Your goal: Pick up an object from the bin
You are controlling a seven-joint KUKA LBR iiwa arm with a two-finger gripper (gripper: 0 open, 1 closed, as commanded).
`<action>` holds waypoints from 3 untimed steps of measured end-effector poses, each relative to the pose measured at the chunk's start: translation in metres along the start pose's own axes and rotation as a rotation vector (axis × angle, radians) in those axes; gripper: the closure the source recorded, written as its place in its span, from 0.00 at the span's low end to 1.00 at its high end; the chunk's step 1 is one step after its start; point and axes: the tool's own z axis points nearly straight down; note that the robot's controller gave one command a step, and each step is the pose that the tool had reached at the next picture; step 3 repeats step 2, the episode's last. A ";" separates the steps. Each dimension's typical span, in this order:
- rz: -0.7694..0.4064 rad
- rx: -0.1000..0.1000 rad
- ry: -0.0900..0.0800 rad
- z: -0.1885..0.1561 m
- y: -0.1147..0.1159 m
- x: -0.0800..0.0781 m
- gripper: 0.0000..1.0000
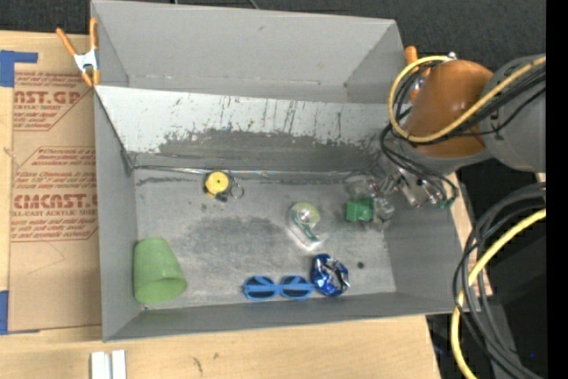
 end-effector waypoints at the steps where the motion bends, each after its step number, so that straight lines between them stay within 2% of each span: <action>1: -0.088 0.006 -0.008 -0.130 0.007 0.001 1.00; 2: 0.190 0.005 -0.008 -0.243 0.001 0.024 1.00; 3: 0.190 0.005 -0.008 -0.243 0.001 0.024 1.00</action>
Offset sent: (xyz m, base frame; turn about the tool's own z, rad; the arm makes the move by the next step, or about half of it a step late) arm -0.0055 0.0052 0.1246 -0.0874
